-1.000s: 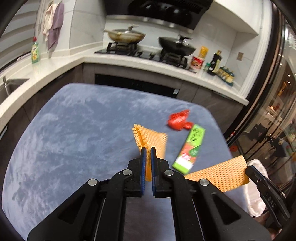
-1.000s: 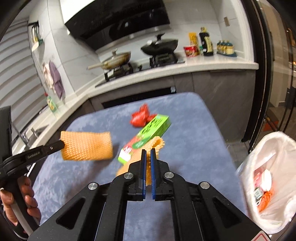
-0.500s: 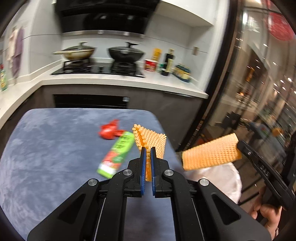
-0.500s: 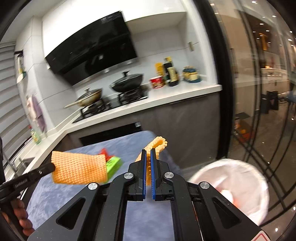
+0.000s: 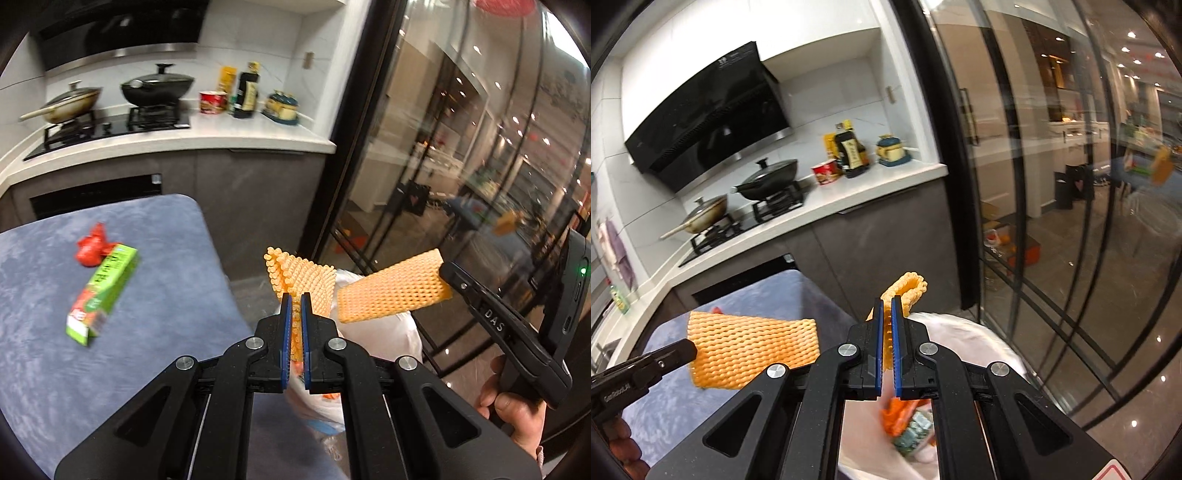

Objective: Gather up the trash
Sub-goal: 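Carry both foam net sleeves over the bin and open both grippers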

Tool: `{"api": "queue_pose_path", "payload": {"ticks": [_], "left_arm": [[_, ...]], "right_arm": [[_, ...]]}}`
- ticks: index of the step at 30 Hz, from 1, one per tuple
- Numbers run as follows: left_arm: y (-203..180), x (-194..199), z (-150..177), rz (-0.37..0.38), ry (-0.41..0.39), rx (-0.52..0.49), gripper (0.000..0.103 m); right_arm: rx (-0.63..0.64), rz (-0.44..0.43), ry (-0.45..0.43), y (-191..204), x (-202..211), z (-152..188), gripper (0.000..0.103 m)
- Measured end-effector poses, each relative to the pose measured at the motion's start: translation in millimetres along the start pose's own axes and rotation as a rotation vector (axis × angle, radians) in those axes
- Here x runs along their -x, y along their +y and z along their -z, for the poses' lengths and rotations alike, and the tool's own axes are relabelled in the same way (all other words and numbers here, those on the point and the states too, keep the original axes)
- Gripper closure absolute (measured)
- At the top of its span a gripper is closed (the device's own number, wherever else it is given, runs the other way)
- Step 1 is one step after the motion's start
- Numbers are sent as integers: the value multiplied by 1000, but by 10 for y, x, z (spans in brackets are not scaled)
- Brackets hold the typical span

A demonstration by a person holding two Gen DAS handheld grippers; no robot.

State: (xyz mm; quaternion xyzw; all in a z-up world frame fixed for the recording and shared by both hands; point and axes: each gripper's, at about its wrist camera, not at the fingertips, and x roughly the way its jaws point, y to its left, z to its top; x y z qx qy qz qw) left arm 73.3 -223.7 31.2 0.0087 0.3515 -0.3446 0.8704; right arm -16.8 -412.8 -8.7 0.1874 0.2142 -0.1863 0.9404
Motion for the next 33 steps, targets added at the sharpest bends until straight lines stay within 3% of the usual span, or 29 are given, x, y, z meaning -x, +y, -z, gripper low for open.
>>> {"api": "queue_pose_path", "payload": {"ticks": [8, 20, 24, 29, 33], "left_arm": [[-263, -302, 100, 13, 69, -28, 98], [-364, -478, 178, -13, 113, -35, 97], [-346, -485, 194, -27, 117, -28, 82], [-292, -484, 189, -41, 116, -20, 80], [-246, -463, 180, -49, 110, -15, 78]], "right_arm": [[-33, 17, 26, -273, -98, 53, 99], [-47, 11, 38, -344, -175, 57, 94], [-58, 11, 40, -378, -175, 67, 93], [-56, 10, 40, -378, -175, 63, 91], [-56, 8, 34, -372, -172, 62, 81]]}}
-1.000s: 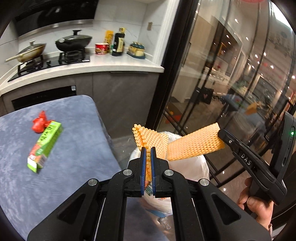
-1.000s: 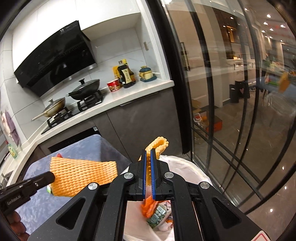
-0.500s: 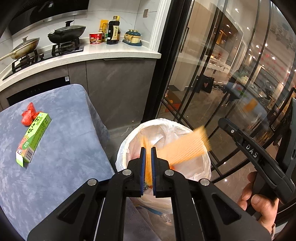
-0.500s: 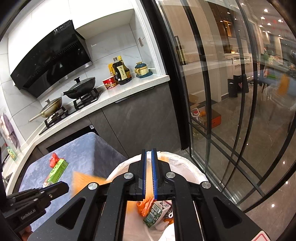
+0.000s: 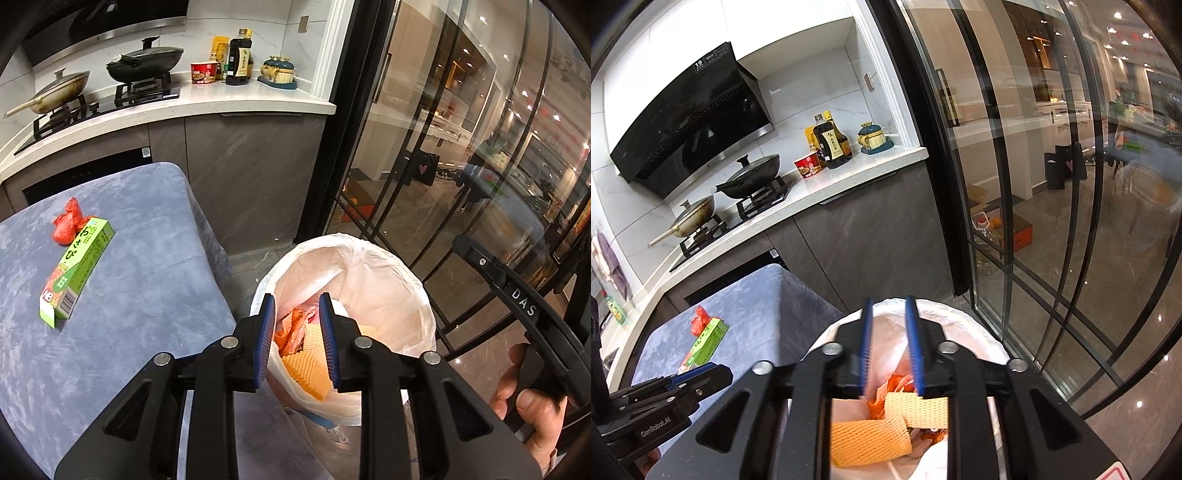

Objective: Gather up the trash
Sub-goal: 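Carry both foam net sleeves over the bin and open both grippers, then move both open grippers back to the remaining items on the table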

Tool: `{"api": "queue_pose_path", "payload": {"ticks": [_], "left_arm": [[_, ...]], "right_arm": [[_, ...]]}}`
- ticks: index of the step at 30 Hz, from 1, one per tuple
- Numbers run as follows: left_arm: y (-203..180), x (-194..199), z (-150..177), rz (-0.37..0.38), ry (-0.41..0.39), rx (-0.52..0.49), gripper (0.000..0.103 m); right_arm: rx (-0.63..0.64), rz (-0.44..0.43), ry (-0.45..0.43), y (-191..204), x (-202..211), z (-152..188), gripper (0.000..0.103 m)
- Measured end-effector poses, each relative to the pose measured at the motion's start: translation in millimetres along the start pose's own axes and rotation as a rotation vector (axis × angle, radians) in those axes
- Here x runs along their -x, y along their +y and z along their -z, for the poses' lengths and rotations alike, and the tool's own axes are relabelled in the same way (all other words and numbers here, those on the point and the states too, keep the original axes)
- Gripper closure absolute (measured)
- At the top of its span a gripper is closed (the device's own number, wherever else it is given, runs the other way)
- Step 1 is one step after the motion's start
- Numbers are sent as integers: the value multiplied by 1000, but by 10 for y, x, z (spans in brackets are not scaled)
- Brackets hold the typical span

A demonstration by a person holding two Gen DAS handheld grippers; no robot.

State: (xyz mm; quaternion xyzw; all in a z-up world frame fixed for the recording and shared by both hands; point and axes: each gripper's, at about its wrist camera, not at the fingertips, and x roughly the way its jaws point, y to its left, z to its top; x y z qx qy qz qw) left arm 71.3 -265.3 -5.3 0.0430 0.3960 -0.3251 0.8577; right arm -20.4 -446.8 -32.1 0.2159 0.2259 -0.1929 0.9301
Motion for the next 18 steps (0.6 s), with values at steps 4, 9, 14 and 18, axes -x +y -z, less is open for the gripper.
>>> {"api": "queue_pose_path", "payload": {"ticks": [4, 9, 14, 18], "left_arm": [[99, 56, 4, -17, -15, 14, 71], [323, 117, -4, -49, -25, 45, 69], [635, 192, -2, -111, -46, 95, 48], [904, 227, -6, -147, -52, 130, 44]], "right_arm": [[13, -6, -2, 75, 12, 8, 77], [33, -21, -3, 263, 19, 31, 68], [60, -50, 13, 521, -48, 83, 63], [84, -71, 35, 746, -125, 129, 61]]}}
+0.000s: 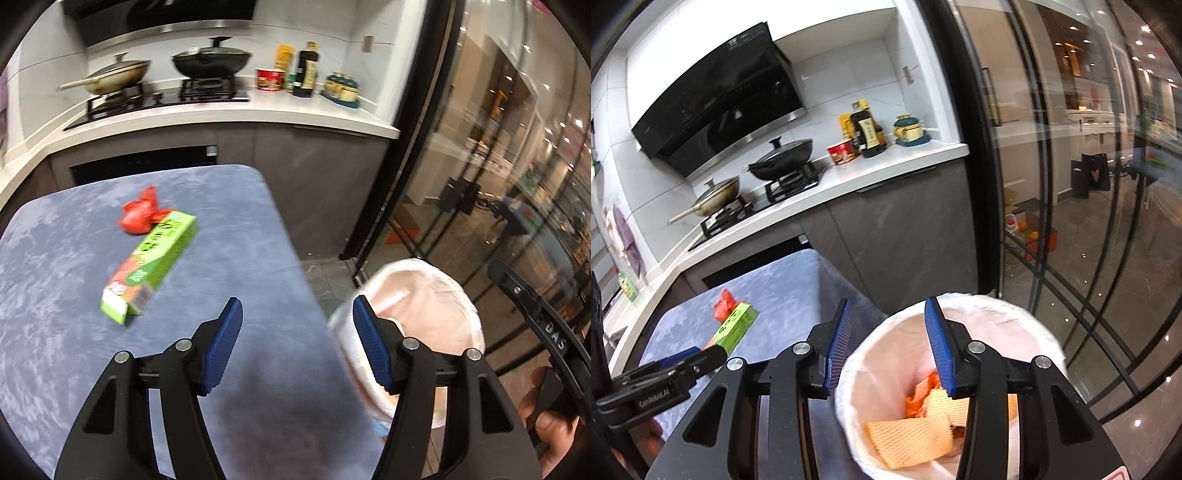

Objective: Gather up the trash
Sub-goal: 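Move both open grippers back to the remaining items on the table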

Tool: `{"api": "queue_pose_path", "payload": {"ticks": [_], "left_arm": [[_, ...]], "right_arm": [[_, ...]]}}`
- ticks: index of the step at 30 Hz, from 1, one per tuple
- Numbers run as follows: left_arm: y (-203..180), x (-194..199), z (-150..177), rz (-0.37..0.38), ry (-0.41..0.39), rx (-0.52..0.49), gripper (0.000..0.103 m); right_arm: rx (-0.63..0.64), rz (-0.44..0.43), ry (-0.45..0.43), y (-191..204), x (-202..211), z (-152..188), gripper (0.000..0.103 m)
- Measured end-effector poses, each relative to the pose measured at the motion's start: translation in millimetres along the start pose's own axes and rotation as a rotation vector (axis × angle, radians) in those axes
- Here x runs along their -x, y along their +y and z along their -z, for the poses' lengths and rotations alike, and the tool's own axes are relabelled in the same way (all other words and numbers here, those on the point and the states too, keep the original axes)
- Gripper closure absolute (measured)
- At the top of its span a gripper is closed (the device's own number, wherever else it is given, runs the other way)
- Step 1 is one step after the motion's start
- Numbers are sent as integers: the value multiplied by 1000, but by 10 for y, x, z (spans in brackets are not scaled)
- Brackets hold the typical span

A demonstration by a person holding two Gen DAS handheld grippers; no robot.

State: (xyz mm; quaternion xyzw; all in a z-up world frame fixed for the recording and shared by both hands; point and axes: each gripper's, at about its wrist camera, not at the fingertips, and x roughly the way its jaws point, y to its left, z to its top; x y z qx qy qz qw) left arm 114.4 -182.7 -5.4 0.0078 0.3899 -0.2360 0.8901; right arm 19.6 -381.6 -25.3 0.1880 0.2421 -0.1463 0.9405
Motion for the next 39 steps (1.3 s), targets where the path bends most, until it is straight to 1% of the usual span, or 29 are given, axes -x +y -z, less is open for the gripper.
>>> {"api": "queue_pose_path", "payload": {"ticks": [2, 8, 11, 13, 15, 19, 25, 35, 38, 39], "left_arm": [[137, -5, -5, -15, 0, 18, 44], [510, -33, -22, -55, 0, 54, 38], [661, -59, -22, -78, 0, 57, 33], [773, -87, -25, -97, -3, 61, 26], [891, -109, -28, -118, -6, 68, 21], [1173, -206, -51, -148, 0, 78, 18], [1485, -423, -72, -162, 24, 79, 17], [1675, -772, -47, -127, 67, 63, 17], [1699, -852, -43, -116, 74, 68, 20], [1708, -871, -41, -113, 76, 69, 24]], "right_arm": [[10, -7, 7, 95, -35, 8, 58], [42, -29, 32, 421, -202, 46, 51], [47, -38, 40, 548, -278, 57, 47], [57, -43, 45, 652, -336, 66, 45], [65, -51, 53, 741, -393, 74, 45], [87, -69, 65, 943, -510, 91, 45], [121, -102, 88, 1274, -725, 119, 45], [157, -140, 123, 1708, -1097, 176, 44], [164, -148, 127, 1784, -1171, 180, 44], [167, -150, 129, 1816, -1201, 182, 44]]}}
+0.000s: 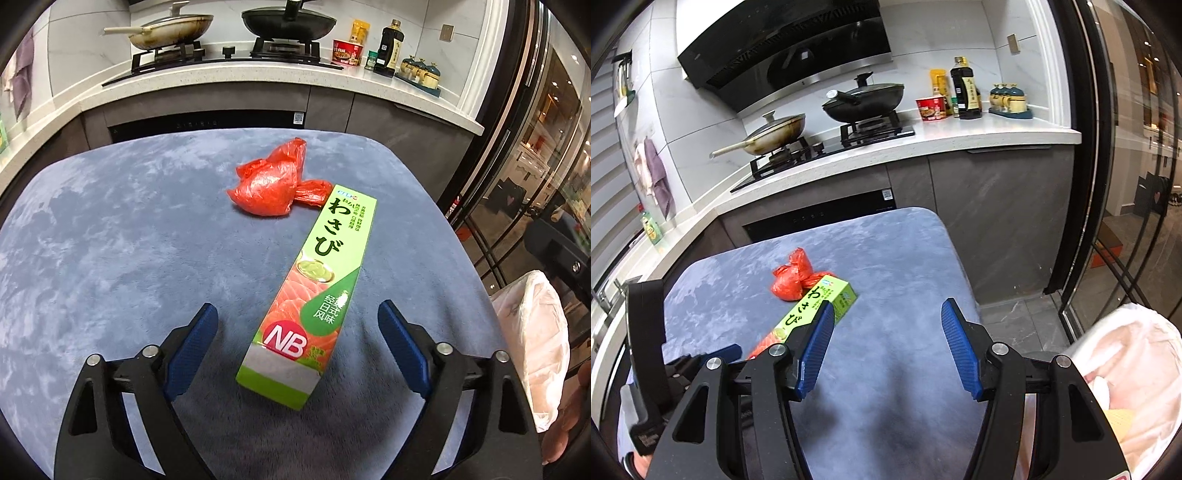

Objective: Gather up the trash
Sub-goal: 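Move both open grippers back to the remaining items on the table, then grasp the green NB wasabi box with the left gripper while the right gripper grasps the red plastic bag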

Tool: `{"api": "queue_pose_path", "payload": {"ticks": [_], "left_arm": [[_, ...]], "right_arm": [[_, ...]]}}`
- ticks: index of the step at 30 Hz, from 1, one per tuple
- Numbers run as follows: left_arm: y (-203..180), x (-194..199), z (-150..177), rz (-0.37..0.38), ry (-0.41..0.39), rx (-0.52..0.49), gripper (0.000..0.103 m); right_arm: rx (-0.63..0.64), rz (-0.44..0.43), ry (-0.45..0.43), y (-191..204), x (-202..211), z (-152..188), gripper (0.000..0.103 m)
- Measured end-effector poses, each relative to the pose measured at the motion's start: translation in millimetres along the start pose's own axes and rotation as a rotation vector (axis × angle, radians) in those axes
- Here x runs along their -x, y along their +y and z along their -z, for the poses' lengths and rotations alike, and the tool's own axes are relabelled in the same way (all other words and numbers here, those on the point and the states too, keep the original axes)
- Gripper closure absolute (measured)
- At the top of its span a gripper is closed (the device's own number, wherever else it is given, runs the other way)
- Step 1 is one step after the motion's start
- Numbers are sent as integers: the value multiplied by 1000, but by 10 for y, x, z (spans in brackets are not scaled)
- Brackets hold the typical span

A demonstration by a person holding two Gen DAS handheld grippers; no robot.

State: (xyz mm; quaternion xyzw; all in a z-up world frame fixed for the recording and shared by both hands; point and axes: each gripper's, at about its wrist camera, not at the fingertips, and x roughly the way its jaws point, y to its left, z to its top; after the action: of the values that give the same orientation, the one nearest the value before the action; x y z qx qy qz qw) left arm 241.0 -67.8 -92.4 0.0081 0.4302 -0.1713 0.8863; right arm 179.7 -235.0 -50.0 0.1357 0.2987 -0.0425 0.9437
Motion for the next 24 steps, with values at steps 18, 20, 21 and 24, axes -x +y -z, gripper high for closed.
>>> {"api": "queue_pose_path", "payload": {"ticks": [18, 20, 21, 24], "left_arm": [[340, 234, 101, 34, -4, 38, 65], [445, 351, 133, 25, -13, 57, 65], [498, 389, 136, 26, -17, 67, 65], [678, 551, 164, 12, -36, 102, 65]], "right_arm": [[66, -77, 28, 512, -502, -98, 44], [82, -88, 29, 593, -560, -105, 44], [90, -95, 33, 648, -606, -115, 44], [106, -115, 42, 778, -730, -139, 45]]}}
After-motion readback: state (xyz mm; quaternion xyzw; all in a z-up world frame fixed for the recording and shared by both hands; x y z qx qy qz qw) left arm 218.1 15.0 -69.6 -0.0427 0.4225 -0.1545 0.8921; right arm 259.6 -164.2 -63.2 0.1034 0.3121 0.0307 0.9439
